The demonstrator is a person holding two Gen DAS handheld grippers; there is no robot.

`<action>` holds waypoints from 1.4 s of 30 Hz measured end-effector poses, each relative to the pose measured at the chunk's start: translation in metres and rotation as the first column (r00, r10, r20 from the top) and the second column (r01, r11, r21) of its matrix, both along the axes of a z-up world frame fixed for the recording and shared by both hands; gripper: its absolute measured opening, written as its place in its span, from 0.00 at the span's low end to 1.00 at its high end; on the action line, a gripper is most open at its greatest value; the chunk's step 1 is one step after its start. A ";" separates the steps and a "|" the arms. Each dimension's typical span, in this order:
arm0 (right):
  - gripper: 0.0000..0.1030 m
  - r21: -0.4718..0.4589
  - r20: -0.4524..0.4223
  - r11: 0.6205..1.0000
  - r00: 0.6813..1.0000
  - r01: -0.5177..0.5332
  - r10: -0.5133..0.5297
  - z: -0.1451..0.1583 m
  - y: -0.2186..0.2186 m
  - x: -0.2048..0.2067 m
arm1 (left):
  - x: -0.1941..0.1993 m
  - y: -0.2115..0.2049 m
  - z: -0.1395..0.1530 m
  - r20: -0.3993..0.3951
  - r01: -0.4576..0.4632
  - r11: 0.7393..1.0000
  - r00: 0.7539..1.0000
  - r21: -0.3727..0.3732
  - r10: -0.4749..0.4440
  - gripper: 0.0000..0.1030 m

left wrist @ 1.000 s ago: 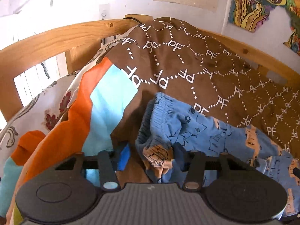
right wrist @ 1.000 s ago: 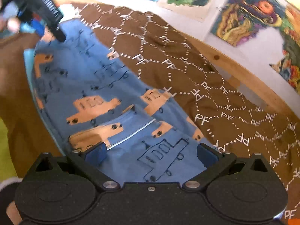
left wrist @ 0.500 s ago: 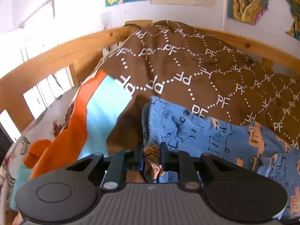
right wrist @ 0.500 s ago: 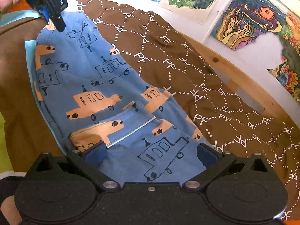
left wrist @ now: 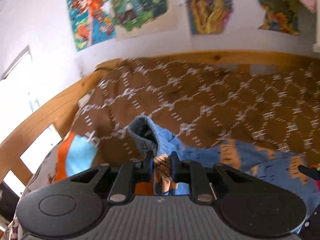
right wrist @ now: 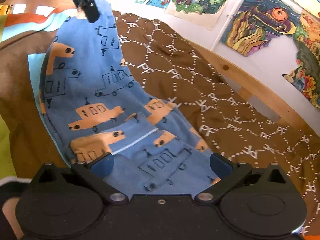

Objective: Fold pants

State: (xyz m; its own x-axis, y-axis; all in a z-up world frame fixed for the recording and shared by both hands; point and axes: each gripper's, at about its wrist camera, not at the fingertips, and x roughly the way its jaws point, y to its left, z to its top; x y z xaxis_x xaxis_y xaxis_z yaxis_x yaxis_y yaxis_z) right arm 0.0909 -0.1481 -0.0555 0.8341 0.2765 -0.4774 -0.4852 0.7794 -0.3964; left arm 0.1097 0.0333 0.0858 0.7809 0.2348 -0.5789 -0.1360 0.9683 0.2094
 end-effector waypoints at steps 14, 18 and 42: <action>0.99 0.156 -0.073 0.923 0.936 0.352 -0.344 0.061 -0.163 -0.005 | 0.003 -0.126 -0.020 -0.039 0.421 0.906 0.907 0.037 -0.419 0.18; 0.99 0.215 -0.093 0.892 0.917 0.398 -0.388 0.058 -0.191 -0.003 | 0.007 -0.166 -0.046 -0.090 0.537 0.841 0.842 0.064 -0.531 0.18; 0.93 0.535 -0.299 0.795 0.944 0.286 -0.139 0.025 -0.186 0.031 | -0.019 -0.192 -0.119 -0.260 0.702 0.697 0.707 0.147 -0.657 0.42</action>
